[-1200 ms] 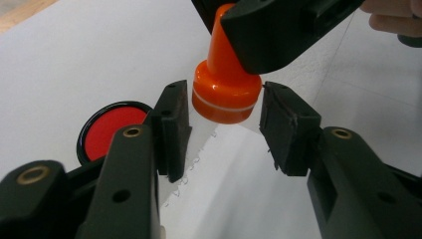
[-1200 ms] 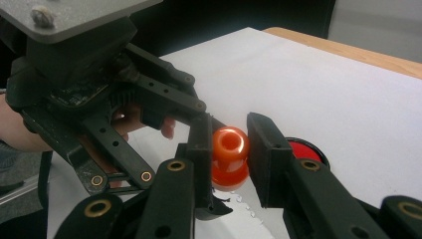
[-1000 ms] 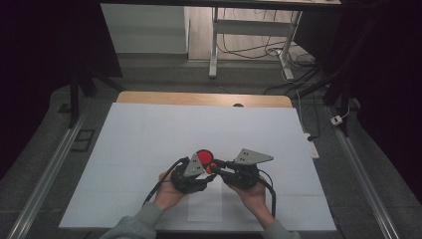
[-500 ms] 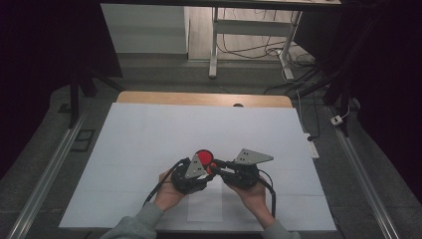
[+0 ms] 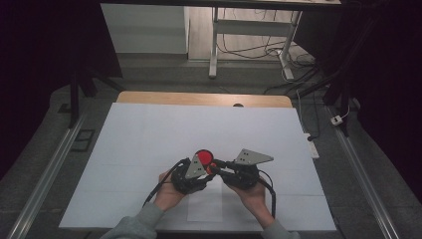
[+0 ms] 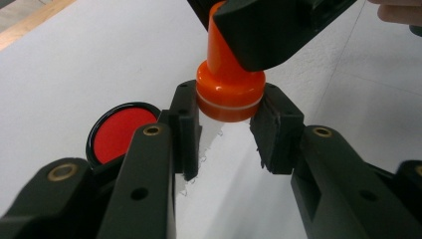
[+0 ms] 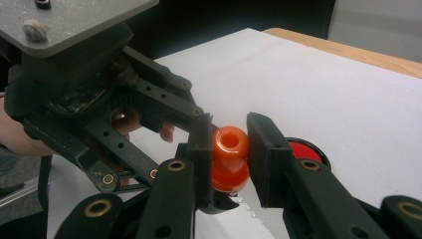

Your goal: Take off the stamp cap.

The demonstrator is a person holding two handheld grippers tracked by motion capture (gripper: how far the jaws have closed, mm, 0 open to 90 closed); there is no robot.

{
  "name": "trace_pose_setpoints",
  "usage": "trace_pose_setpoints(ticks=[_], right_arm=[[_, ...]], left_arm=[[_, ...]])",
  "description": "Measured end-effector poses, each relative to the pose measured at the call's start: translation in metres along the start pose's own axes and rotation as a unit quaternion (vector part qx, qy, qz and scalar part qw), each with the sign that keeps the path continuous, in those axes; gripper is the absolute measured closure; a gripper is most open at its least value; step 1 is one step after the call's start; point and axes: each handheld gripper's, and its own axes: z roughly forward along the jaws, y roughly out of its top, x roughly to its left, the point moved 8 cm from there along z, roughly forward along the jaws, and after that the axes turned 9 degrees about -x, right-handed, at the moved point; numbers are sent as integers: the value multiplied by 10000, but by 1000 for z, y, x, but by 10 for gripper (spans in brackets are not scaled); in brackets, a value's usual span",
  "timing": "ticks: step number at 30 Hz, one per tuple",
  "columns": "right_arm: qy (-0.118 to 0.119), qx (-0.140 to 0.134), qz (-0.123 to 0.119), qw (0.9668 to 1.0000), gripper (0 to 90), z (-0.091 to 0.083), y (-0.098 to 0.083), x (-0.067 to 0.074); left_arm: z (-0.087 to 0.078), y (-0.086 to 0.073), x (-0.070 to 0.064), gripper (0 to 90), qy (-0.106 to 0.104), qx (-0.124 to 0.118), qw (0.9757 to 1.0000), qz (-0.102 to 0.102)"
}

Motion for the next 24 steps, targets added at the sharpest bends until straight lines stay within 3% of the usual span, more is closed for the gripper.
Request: trace_pose_setpoints(ticks=[16,24], right_arm=[[23,96,2,10000,729,1,-3,0],[5,98,-44,9999,732,1,-3,1]], left_arm=[[0,-3,-1,657,-13,129,9998,137],[0,-4,-1,658,-54,52,9999,111]])
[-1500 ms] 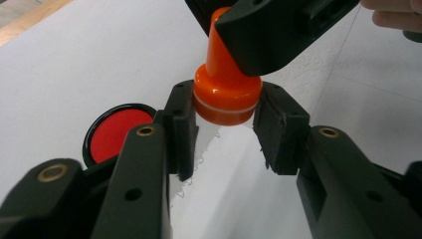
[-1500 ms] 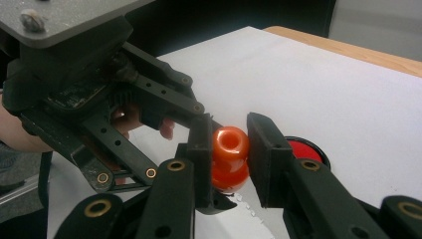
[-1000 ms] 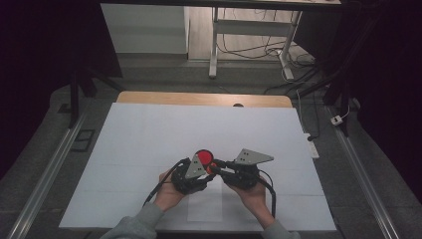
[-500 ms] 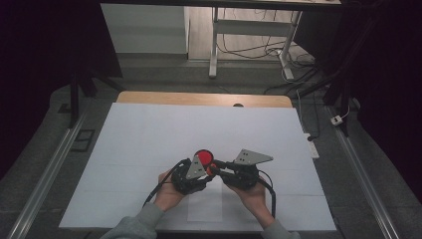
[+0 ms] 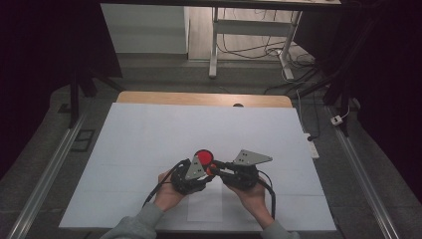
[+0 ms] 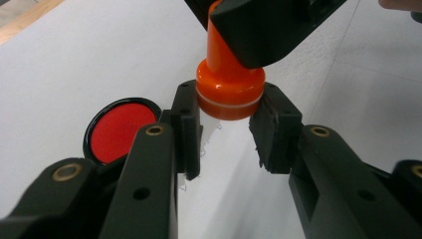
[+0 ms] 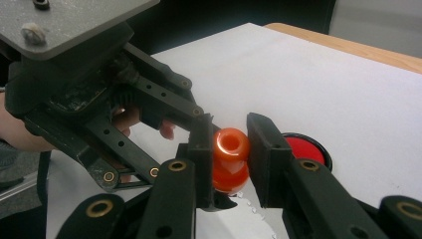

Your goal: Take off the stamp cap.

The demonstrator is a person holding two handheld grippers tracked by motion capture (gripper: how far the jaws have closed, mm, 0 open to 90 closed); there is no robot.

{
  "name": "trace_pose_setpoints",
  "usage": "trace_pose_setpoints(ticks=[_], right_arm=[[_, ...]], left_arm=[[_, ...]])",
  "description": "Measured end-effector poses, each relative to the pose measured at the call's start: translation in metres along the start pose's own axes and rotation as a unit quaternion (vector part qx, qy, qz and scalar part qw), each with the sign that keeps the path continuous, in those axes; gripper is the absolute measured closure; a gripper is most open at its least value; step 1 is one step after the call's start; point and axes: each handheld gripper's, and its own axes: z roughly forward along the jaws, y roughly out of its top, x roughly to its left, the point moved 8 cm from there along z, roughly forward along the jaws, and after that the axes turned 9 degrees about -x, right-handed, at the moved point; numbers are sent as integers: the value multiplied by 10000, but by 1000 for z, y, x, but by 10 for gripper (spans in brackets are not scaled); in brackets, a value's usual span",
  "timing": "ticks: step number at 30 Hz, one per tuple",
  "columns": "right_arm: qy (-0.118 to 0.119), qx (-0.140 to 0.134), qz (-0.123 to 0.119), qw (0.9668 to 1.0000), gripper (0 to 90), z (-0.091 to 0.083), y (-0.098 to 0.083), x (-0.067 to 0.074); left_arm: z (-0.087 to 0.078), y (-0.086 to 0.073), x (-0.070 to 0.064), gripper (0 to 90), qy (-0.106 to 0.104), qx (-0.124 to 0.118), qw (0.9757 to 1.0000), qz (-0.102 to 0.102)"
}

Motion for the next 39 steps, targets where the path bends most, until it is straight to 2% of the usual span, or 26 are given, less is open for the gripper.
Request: trace_pose_setpoints(ticks=[39], right_arm=[[4,-87,103,9999,736,-1,1,0]], left_arm=[[-1,0,0,660,35,6,9999,102]])
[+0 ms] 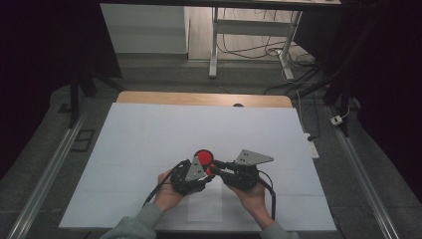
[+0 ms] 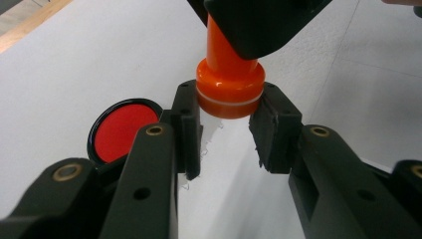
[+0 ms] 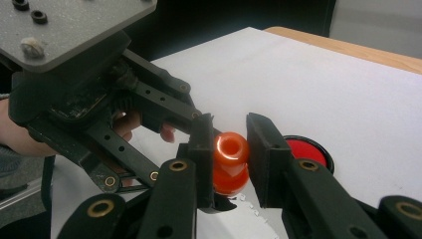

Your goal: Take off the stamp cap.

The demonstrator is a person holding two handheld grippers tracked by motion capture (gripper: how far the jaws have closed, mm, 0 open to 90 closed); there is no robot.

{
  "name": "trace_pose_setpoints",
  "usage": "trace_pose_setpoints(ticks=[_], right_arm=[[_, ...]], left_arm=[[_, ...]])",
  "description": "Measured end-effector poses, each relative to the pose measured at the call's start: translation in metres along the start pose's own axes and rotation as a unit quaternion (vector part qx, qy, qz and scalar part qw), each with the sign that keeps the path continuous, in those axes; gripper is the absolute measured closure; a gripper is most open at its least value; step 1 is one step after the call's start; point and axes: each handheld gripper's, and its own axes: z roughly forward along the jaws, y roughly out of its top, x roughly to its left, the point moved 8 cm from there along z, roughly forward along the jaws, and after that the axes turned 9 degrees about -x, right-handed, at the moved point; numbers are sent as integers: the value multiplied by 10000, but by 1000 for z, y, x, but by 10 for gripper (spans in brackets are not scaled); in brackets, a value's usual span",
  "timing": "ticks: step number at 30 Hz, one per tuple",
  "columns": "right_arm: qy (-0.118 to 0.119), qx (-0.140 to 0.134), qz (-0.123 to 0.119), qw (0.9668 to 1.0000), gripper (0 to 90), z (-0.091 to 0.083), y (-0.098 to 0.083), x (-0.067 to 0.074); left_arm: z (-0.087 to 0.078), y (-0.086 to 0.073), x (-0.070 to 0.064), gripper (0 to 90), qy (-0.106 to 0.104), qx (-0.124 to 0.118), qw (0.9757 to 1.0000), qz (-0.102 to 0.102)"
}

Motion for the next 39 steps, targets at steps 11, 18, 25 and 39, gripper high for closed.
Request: trace_pose_setpoints(ticks=[11,18,25,39], right_arm=[[-296,-481,88,9984,739,-25,17,-20],[-222,-507,72,9984,738,-25,20,-18],[-173,-470,74,9987,738,-24,19,-18],[-156,-441,72,9989,737,-22,17,-18]], left_arm=[[-11,10,2,660,138,-286,9995,10],[-13,5,8,659,186,-227,9995,-62],[-18,3,13,659,190,-288,9993,-164],[-40,-9,25,657,283,-315,9985,-347]])
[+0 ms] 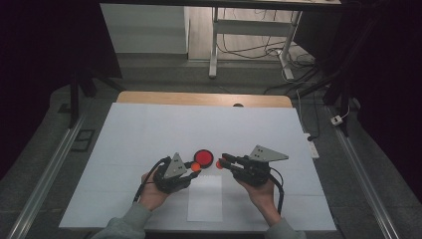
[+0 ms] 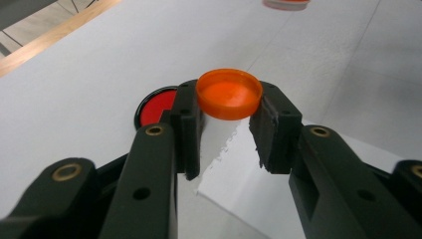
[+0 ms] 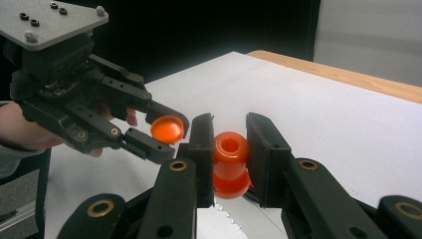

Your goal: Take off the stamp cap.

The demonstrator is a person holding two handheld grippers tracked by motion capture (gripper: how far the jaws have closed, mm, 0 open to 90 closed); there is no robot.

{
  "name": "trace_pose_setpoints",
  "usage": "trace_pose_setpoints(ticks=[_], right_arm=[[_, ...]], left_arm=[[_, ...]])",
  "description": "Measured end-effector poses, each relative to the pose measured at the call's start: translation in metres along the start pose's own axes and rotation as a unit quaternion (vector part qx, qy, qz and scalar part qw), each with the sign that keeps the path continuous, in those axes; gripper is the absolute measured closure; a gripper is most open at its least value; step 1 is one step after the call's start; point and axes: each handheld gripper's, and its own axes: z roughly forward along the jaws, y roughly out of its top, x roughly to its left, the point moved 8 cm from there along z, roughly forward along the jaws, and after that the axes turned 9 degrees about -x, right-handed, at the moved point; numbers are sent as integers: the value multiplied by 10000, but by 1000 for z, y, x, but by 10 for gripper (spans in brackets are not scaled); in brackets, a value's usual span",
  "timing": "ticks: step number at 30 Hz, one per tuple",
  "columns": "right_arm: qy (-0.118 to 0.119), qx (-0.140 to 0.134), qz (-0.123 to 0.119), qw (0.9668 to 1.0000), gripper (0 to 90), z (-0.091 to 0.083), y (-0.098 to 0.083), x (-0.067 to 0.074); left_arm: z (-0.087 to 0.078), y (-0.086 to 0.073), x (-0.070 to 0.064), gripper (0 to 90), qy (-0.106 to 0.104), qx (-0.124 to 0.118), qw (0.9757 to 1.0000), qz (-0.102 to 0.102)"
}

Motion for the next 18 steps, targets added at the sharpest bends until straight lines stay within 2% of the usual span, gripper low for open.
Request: trace_pose_setpoints(ticks=[7,18], right_arm=[[-8,5,18,10000,736,0,-1,-1],[-24,28,2,10000,736,1,-2,-2]], left_arm=[[-11,-5,10,657,109,-6,9999,-98],[-21,-14,18,656,205,28,9996,-216]])
